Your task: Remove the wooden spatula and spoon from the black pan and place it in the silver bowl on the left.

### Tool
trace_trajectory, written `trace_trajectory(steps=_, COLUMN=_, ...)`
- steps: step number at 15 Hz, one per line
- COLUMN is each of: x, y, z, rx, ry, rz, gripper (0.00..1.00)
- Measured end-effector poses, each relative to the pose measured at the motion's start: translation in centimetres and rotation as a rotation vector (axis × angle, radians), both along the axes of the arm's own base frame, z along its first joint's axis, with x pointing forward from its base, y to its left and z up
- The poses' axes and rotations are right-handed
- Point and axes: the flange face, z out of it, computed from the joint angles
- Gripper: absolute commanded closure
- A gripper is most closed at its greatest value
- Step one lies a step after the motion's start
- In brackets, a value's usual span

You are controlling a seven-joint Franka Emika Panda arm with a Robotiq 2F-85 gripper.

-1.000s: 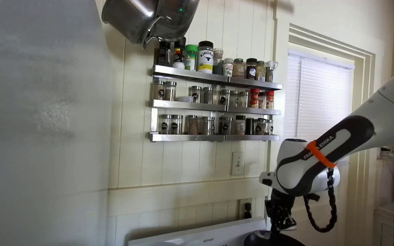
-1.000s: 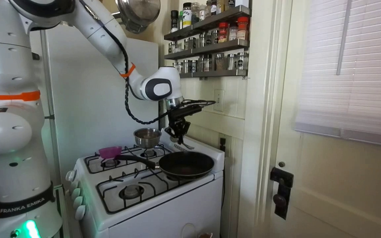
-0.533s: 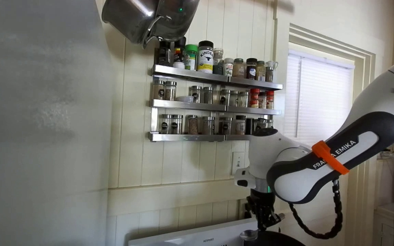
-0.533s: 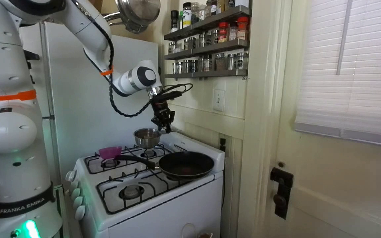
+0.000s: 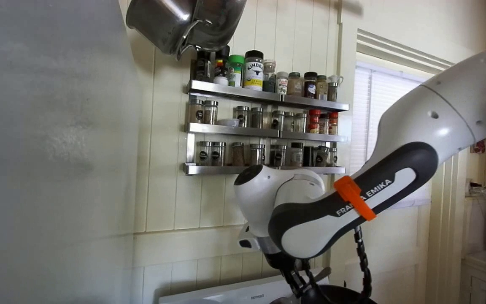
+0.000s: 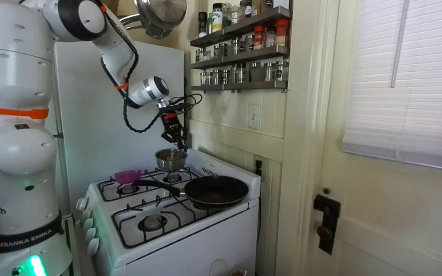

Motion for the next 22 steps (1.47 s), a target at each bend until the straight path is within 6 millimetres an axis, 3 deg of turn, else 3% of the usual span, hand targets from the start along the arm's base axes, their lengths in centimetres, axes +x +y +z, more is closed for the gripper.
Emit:
trace_trajectory(steps=3, x=2.4, y=1.4, z=-2.3, rx=-0.027, ry=0.032, rz=-0.067, gripper=0.98)
trace_trajectory(steps=7, x=5.8, y=1.8, z=-4.5, rx=-0.027, ry=0.055, rz=-0.119, gripper=0.98)
trace_trajectory(steps=12, x=8.6, y=5.0, z=-4.6, rx=0.005, ry=0.018, rz=-0.096, gripper=0.98)
trace_trajectory(steps=17, x=9.2, y=9.1, z=-4.0, rx=0.036, ry=-0.008, rz=-0.053, gripper=0.98)
trace_trajectory(steps=22, x=9.1, y=11.8, z=-5.6, rx=0.048, ry=0.007, rz=-0.018, gripper=0.98)
